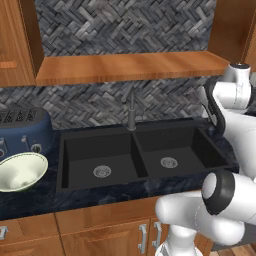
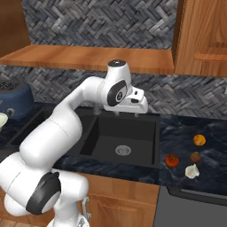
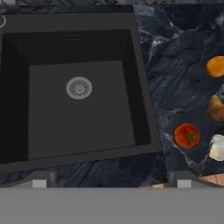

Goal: There is a mixed pile of frozen fruits and vegetables on the counter. Locate all the frozen vegetables and place the items in a bowl on the counter. Take all the frozen fruits and defrost them in a running sink.

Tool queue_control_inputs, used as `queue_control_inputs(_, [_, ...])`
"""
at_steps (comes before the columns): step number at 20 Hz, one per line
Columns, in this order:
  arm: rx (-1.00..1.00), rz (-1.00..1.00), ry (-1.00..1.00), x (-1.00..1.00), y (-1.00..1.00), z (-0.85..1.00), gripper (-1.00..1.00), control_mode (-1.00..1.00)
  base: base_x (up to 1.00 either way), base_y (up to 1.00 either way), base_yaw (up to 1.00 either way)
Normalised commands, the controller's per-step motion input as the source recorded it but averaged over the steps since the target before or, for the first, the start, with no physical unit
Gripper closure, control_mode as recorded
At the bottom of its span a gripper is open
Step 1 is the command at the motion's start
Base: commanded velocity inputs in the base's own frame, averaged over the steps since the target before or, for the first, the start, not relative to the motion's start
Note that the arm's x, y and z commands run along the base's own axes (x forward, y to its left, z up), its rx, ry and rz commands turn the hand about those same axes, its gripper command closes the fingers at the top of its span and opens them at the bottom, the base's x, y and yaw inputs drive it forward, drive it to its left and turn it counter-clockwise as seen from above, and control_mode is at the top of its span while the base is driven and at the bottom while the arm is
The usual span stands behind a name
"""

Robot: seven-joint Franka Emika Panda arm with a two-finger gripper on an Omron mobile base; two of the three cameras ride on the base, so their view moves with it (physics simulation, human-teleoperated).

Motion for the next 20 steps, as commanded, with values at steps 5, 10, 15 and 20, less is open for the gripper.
queue_control_inputs(5, [0.0,-0.08,0.02,0.11,-0.47,-0.05,-1.0,-1.0,0.0,0.0,0.0])
queue_control_inputs(10, [0.0,-0.09,0.02,0.06,-0.46,-0.07,-1.0,-1.0,0.0,0.0,0.0])
queue_control_inputs(15, [0.0,-0.09,0.01,0.0,-0.37,-0.07,-1.0,-1.0,0.0,0.0,0.0])
queue_control_inputs(20, [0.0,-0.08,0.0,0.0,-0.26,-0.06,-1.0,-1.0,0.0,0.0,0.0])
